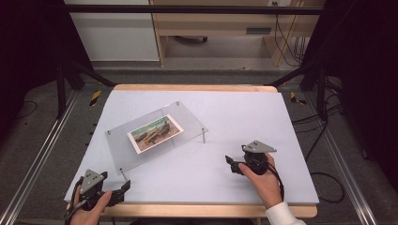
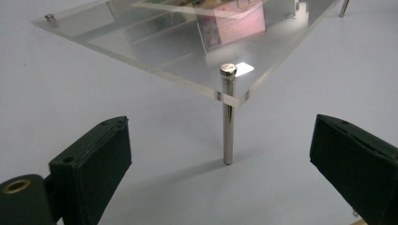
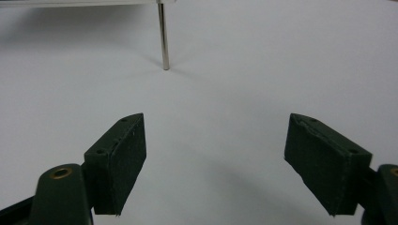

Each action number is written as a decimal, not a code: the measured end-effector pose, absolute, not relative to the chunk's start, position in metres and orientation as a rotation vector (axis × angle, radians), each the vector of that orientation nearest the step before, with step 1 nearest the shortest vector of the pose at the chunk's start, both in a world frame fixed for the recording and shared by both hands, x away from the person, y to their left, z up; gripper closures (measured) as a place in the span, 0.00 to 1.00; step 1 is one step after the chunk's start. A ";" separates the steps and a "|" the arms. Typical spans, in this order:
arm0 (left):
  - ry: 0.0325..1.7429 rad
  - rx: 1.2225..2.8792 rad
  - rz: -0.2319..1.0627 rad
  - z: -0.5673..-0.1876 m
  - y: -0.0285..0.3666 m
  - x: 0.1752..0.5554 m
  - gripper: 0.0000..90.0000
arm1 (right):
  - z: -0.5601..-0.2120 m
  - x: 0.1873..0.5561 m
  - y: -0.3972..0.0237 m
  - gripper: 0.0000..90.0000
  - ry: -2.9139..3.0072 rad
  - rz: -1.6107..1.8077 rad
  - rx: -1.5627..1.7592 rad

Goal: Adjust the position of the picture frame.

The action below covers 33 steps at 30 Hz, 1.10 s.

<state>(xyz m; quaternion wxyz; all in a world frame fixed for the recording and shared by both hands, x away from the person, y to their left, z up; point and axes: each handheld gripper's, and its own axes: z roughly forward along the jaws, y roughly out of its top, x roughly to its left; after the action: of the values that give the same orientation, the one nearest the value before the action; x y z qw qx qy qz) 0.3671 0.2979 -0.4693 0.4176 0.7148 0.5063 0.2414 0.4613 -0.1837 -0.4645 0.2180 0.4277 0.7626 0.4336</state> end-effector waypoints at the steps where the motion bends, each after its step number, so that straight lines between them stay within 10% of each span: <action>1: 1.274 1.804 0.590 -0.469 0.297 0.367 0.06 | -0.465 0.461 -0.184 0.24 2.113 1.195 1.186; 33: 1.280 1.843 0.593 -0.468 0.293 0.368 0.13 | -0.457 0.456 -0.177 0.44 2.145 1.181 1.141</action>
<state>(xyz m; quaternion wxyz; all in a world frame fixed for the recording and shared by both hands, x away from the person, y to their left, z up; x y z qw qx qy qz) 0.3680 0.2928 -0.4682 0.3987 0.7282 0.5058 0.2341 0.4564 -0.1768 -0.4567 0.2184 0.4122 0.7748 0.4267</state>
